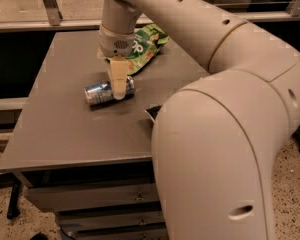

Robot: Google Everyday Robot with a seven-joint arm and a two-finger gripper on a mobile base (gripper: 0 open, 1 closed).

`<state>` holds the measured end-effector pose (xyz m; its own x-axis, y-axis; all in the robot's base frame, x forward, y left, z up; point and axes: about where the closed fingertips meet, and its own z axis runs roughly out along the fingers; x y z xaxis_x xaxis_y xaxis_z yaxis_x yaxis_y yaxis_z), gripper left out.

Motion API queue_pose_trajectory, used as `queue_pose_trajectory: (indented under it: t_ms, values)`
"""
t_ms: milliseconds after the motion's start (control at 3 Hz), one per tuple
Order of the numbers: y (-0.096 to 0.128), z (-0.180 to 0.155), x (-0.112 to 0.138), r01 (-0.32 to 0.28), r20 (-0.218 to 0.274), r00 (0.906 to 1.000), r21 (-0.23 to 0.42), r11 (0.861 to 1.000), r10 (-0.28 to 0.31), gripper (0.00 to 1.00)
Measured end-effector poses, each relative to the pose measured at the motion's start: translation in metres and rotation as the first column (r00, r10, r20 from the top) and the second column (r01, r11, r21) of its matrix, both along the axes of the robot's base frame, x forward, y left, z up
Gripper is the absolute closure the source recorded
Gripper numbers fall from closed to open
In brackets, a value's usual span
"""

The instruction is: Knock redbull can over

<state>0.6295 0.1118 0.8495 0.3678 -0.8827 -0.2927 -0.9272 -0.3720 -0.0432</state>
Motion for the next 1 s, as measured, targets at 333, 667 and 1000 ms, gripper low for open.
queue_pose_trajectory:
  t_ms: [333, 667, 1000]
  values:
    - [-0.007, 0.006, 0.001, 0.040, -0.012, 0.9991, 0.045, 0.998, -0.040, 0.00]
    - [-0.023, 0.020, -0.018, 0.129, -0.052, 0.9914, 0.224, 0.966, -0.120, 0.00]
    - [-0.065, 0.039, -0.023, 0.256, -0.070, 0.9654, 0.435, 0.863, -0.251, 0.00]
